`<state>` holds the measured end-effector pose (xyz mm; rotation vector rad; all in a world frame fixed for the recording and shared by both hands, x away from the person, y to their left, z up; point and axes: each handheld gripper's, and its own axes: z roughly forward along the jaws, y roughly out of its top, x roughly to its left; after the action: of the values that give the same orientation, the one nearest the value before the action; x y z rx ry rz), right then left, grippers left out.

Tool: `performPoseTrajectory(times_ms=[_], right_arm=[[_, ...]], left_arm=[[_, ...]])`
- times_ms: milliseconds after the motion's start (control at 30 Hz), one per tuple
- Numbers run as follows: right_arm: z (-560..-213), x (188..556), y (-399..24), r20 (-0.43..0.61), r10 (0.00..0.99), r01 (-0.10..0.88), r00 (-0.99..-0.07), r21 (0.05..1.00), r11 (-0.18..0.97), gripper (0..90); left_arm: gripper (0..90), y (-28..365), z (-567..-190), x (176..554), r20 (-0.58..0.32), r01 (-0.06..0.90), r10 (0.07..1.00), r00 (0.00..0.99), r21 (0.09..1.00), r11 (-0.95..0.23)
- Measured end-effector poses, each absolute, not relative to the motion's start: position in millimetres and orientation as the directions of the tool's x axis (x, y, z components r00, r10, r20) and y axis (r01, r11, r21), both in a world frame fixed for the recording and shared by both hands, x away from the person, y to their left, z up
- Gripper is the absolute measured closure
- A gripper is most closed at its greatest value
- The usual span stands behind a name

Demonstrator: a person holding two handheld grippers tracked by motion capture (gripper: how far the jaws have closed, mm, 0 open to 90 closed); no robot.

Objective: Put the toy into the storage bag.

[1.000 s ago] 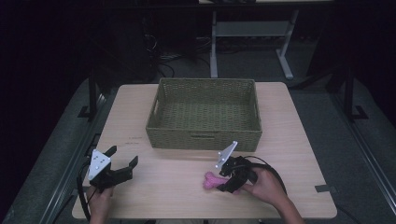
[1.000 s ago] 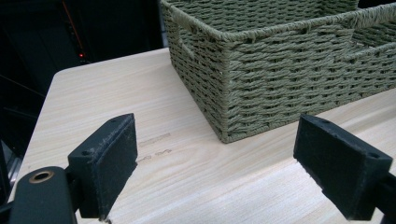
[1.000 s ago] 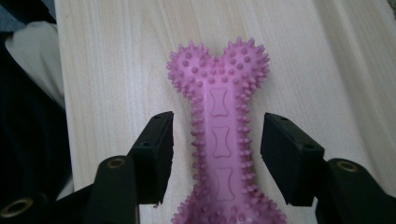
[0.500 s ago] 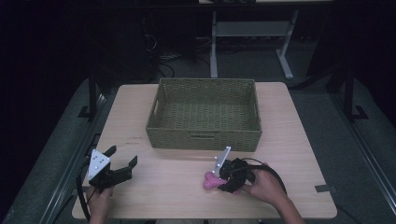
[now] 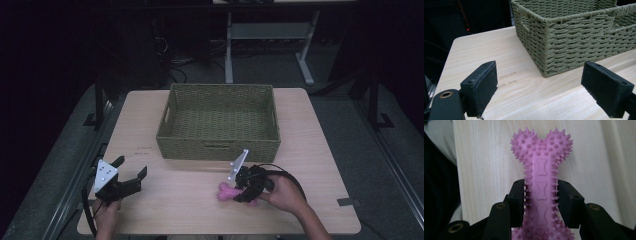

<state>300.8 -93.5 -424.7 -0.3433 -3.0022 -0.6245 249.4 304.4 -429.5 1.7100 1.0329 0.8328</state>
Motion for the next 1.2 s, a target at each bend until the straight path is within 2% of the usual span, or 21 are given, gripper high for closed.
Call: performPoseTrajectory(times_ms=[567,1200], right_arm=[[-380.0,327.5,-108.8,0.15,0.206,0.253,-0.967,0.474,0.843,58.3],[-337.7,350.6,-120.9,0.128,0.239,0.27,-0.963,0.519,0.811,58.3]], left_arm=[[13.0,305.7,-428.6,249.0,0.08,0.265,0.91,0.407,0.943,-0.201],[13.0,304.0,-429.7,249.9,0.078,0.269,0.91,0.406,0.942,-0.201]])
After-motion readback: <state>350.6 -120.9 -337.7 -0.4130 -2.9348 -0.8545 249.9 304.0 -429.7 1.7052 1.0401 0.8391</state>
